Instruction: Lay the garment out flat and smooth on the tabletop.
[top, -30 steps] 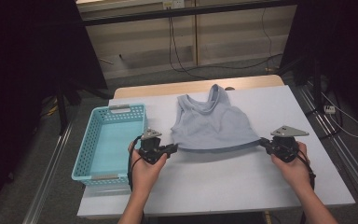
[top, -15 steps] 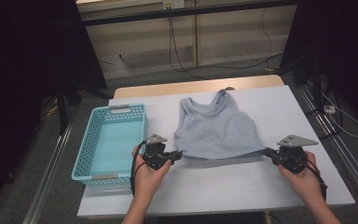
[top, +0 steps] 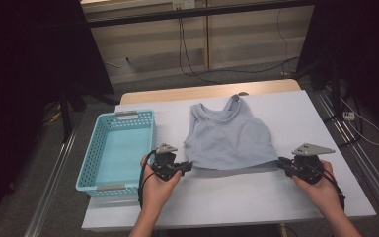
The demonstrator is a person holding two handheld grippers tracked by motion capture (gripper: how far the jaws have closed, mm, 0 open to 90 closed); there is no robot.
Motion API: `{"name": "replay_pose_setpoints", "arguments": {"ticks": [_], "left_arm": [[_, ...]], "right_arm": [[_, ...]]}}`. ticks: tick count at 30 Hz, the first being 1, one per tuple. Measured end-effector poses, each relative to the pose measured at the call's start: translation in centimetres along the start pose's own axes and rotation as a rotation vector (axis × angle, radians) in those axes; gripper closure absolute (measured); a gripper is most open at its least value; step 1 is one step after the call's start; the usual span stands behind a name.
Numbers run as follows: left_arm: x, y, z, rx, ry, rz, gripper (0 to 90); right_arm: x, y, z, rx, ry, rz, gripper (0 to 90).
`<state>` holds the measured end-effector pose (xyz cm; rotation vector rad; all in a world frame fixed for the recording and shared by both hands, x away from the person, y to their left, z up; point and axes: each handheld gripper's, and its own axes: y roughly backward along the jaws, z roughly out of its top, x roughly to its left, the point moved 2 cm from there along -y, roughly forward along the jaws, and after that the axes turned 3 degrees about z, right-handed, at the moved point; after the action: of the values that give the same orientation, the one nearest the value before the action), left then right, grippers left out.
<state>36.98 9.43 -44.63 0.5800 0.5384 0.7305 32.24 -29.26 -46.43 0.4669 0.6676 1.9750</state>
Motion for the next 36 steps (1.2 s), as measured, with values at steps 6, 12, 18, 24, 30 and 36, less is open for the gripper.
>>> {"name": "replay_pose_setpoints", "arguments": {"ticks": [6,12,18,24,30,36], "left_arm": [[-0.1,0.1,0.0,-0.006,0.007,-0.002,85.8],[0.0,0.1,-0.1,-0.008,0.009,-0.001,85.7],[0.1,0.0,-0.4,0.001,0.007,0.001,85.8],[-0.1,0.0,-0.4,0.007,0.005,0.012,85.8],[-0.2,-0.1,-0.6,0.011,0.003,0.029,85.8],[-0.1,-0.1,-0.8,0.018,0.002,0.041,85.8]], "right_arm": [[0.5,0.1,0.5,-0.027,-0.002,0.024,60.2],[1.0,-0.2,0.9,-0.045,-0.011,0.077,43.7],[1.4,-0.8,1.5,-0.069,0.002,0.069,40.1],[1.1,-1.5,2.7,-0.104,-0.019,0.061,42.9],[1.4,-3.4,3.8,-0.106,-0.018,0.054,49.5],[2.4,-5.2,3.7,-0.040,0.045,0.047,54.8]]}}
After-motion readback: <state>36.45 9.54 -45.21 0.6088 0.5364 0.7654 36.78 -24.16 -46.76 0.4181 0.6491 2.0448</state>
